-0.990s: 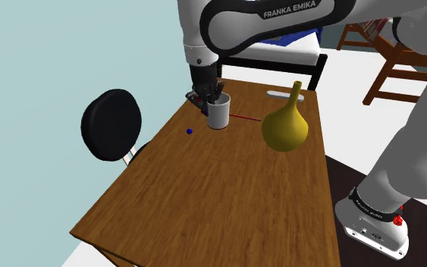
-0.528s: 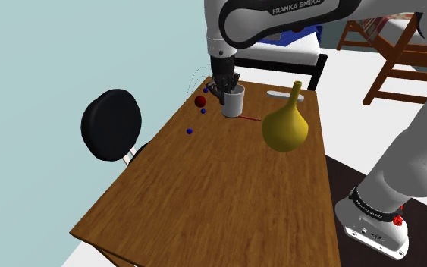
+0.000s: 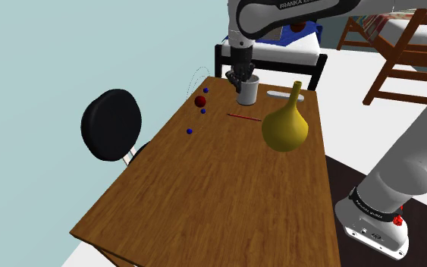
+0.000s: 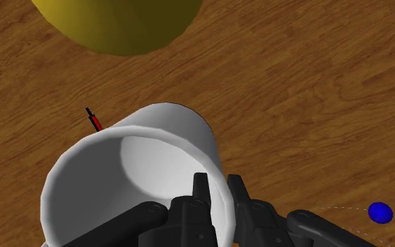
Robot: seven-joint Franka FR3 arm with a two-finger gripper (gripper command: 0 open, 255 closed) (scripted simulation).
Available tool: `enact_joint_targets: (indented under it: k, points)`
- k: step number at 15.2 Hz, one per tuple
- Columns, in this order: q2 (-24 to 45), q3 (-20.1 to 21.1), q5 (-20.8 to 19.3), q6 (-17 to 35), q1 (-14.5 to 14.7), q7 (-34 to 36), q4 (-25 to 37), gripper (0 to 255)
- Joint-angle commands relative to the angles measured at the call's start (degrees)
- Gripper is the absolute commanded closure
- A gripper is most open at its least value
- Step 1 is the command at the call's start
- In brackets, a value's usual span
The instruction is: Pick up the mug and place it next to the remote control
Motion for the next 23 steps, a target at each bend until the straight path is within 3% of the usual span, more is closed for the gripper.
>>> enact_joint_targets:
  k: [1,12,23]
  points:
    - [-0.09,-1.31,-0.08,0.30,-1.28,-2.67,-0.21,255]
    - [3.74,-8.33,-0.96,0.48,-8.46,-16.68,4.30,255]
    - [14.05,-13.90,-0.99,-1.88,-15.56,-29.59,17.86,255]
